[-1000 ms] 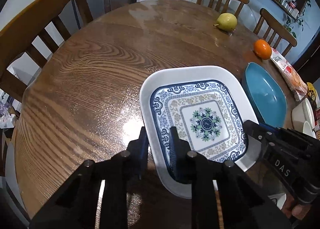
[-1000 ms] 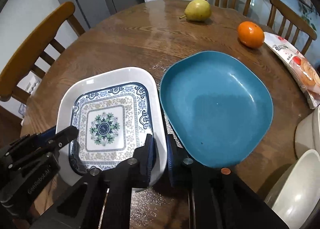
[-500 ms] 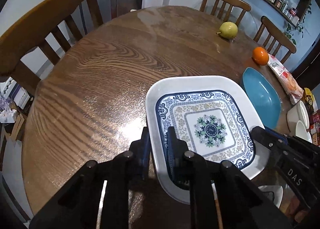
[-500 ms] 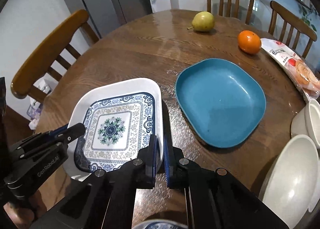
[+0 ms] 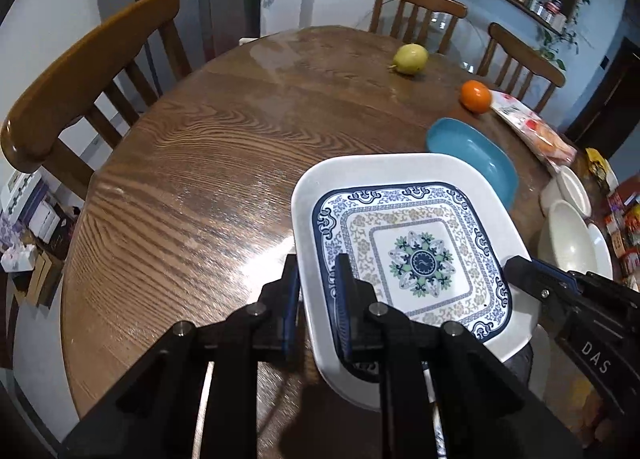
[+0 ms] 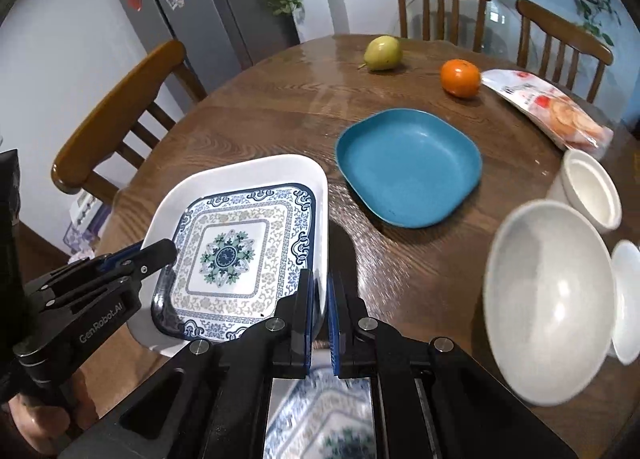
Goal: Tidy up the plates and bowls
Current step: 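Lift the patterned plate with both grippers and carry it over the other patterned plate, then lower the plate onto the other patterned plate and open both grippers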
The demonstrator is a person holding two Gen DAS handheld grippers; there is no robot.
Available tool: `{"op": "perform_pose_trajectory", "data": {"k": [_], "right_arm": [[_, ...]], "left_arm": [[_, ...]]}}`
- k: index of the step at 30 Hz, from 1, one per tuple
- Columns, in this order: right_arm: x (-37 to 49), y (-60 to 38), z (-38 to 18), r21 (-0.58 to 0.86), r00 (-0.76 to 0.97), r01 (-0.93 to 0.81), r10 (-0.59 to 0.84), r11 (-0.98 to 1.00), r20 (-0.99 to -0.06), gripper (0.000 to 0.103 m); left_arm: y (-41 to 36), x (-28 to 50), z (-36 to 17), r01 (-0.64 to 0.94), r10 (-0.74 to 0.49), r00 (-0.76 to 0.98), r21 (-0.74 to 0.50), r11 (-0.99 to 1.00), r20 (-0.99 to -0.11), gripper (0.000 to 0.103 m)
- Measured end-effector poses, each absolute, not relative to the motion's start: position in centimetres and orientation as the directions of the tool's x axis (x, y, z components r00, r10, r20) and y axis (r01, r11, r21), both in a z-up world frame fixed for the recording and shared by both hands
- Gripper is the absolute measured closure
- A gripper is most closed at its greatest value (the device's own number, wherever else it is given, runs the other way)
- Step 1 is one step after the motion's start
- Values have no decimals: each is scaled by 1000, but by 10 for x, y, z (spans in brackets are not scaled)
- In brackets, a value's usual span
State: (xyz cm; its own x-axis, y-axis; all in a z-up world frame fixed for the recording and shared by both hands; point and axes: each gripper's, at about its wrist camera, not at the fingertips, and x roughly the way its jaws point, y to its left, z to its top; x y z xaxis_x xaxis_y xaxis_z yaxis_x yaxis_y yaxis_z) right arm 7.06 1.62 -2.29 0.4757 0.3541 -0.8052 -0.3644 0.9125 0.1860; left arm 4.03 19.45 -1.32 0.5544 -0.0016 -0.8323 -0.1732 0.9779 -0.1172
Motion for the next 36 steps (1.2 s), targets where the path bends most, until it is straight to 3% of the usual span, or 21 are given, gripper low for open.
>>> {"op": "perform_pose_trajectory", "data": {"k": [22, 36], "right_arm": [[-23, -75, -39, 270, 454, -231, 349, 935, -820, 95], [-45, -92, -64, 277, 433, -155, 317, 948, -844, 95]], "left_arm": [[112, -11, -29, 19, -104, 483, -109, 994, -869, 89], [87, -10, -47, 95, -105, 448, -70, 993, -888, 89]]}}
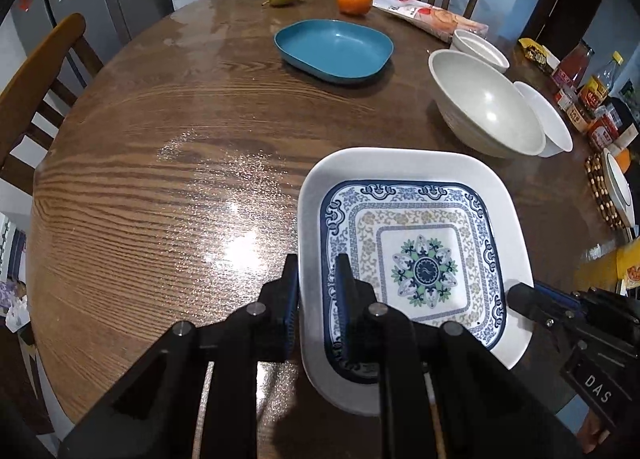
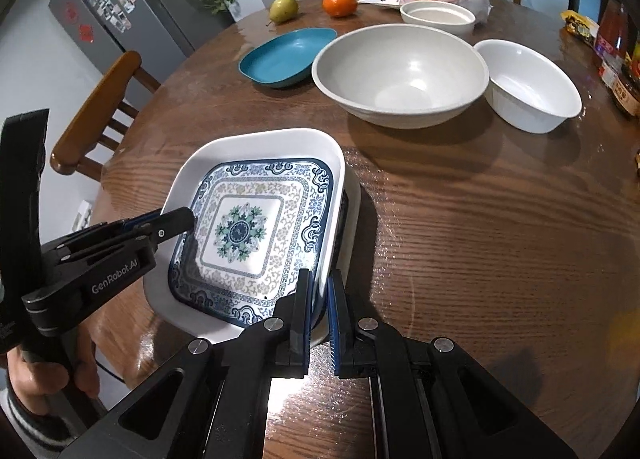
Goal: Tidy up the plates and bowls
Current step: 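Lower the plate onto the other patterned plate and open both grippers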
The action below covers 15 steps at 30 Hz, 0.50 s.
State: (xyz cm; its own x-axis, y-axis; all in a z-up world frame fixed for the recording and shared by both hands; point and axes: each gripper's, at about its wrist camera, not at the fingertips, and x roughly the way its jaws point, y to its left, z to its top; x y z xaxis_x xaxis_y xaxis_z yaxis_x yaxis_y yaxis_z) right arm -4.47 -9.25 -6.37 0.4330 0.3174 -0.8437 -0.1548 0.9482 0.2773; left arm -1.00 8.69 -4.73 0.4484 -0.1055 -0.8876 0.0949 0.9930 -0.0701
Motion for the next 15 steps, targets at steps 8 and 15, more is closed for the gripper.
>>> {"op": "perform_pose_trajectory", "data": {"k": [8, 15], "right_arm": [[-45, -90, -69, 265, 421, -143, 301, 954, -856, 95], [-43, -85, -67, 241, 428, -139, 278, 960, -860, 95]], "left_arm": [[84, -8, -53, 107, -87, 436, -45, 993, -896, 88], [85, -7, -55, 108, -92, 437, -49, 993, -895, 88]]}}
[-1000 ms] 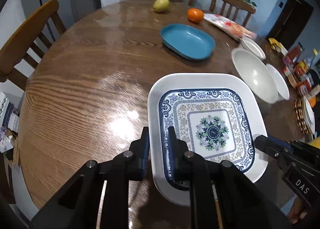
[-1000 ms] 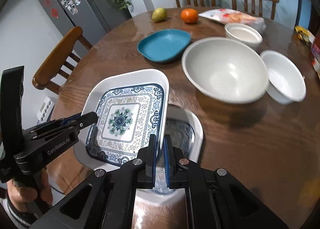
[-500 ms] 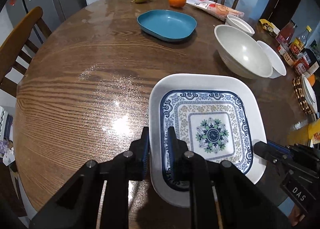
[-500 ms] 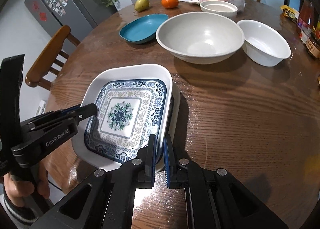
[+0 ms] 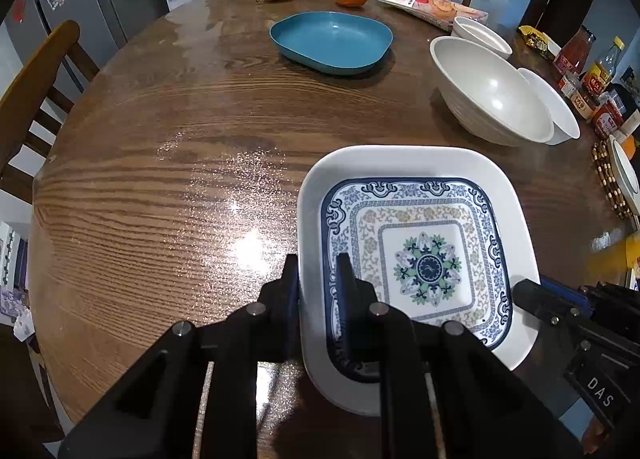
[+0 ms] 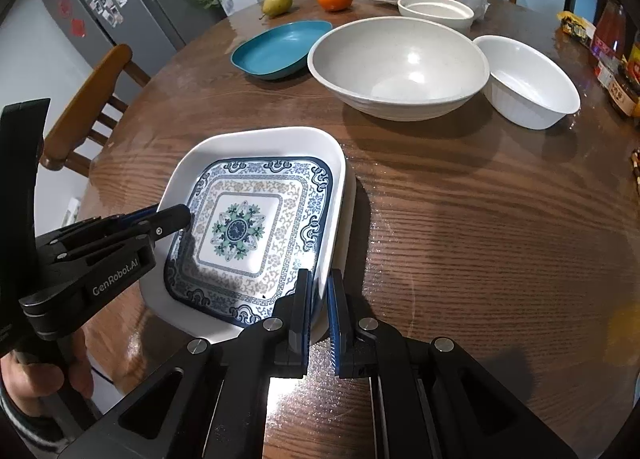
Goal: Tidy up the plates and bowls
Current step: 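Lower the plate onto the other patterned plate and open both grippers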
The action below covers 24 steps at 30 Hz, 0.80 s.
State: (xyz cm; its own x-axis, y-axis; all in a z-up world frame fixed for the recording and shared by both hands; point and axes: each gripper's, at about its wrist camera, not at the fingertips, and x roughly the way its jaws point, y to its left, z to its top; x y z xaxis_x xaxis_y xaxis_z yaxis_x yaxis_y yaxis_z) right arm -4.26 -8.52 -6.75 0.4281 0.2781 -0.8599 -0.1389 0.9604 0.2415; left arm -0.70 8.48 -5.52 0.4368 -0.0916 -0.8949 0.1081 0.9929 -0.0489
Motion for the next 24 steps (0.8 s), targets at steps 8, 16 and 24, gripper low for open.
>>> {"op": "perform_pose_trajectory", "data": {"k": [8, 16, 24], "right_arm": [[-42, -87, -65, 224, 429, -132, 259, 966, -865, 94], [-41, -100, -46, 229, 479, -119, 258, 966, -839, 94], [-41, -104, -29, 265, 510, -136, 296, 955, -807, 58]], "left_arm": [[88, -6, -51, 105, -128, 440, -91, 990, -889, 87], [89, -7, -33, 104, -164, 490, -129, 986, -856, 73], [94, -1, -23, 65, -138, 533, -122, 990, -835, 32]]}}
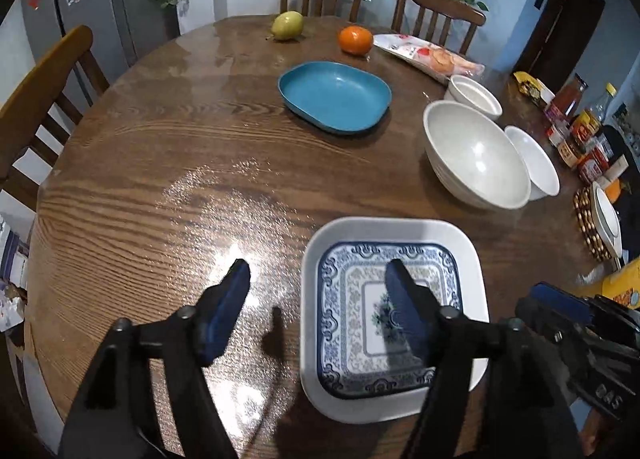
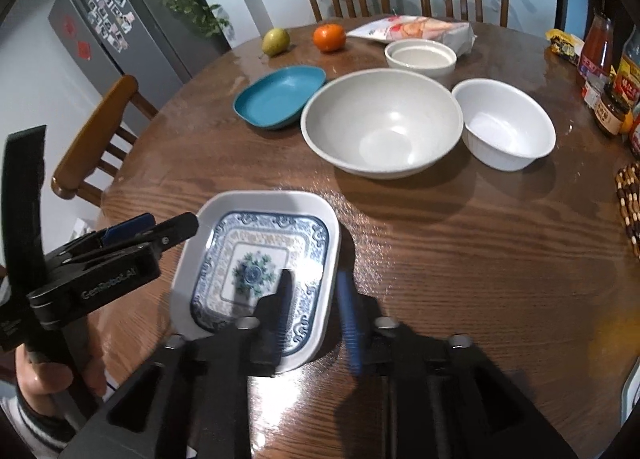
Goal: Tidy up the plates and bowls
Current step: 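Lower the plate onto the other patterned plate and open both grippers, then move both grippers to the teal square dish and close them on its rim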
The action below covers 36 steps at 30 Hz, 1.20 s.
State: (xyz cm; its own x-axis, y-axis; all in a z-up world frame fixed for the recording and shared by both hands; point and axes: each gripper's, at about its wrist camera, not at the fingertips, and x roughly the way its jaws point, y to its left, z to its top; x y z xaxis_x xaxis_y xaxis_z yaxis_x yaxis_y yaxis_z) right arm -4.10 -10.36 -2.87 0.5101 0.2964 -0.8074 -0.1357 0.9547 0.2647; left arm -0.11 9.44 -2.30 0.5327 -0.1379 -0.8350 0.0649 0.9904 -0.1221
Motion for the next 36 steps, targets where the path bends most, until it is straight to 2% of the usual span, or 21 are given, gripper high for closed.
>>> {"op": "perform_pose_trajectory", "data": {"k": [2, 3, 6, 9, 15, 17, 19, 28, 36], "right_arm": [[-42, -105, -26, 287, 517, -132, 313, 949, -797, 48], [-42, -105, -26, 295, 517, -131, 319, 946, -794, 47], [-40, -106, -23, 309, 512, -137, 334, 941, -792, 47], [-37, -108, -15, 302, 524, -150, 335, 941, -783, 47], [-23, -107, 9, 268, 572, -171, 317, 948, -757, 45], [-15, -105, 15, 249, 582, -179, 307, 952, -753, 45], [-5, -103, 20, 234, 586, -187, 300, 954, -753, 45], [44, -96, 38, 196, 593, -214, 287, 957, -753, 45], [92, -97, 37, 207, 571, -194, 282, 959, -771, 44]], "left_arm": [[96, 1, -23, 59, -137, 530, -125, 990, -837, 32], [96, 2, -23, 54, -135, 528, -125, 991, -838, 31], [98, 5, -25, 40, -132, 521, -131, 991, -843, 28], [101, 11, -27, 12, -118, 507, -130, 991, -854, 18], [104, 21, -19, -1, -91, 535, -109, 994, -840, 15], [105, 25, -15, -2, -90, 545, -109, 994, -834, 10], [106, 31, -9, -3, -83, 558, -102, 995, -825, 2], [105, 67, 9, -7, -66, 592, -87, 996, -803, 1], [106, 116, 3, -32, -44, 562, -75, 997, -826, 1]]}}
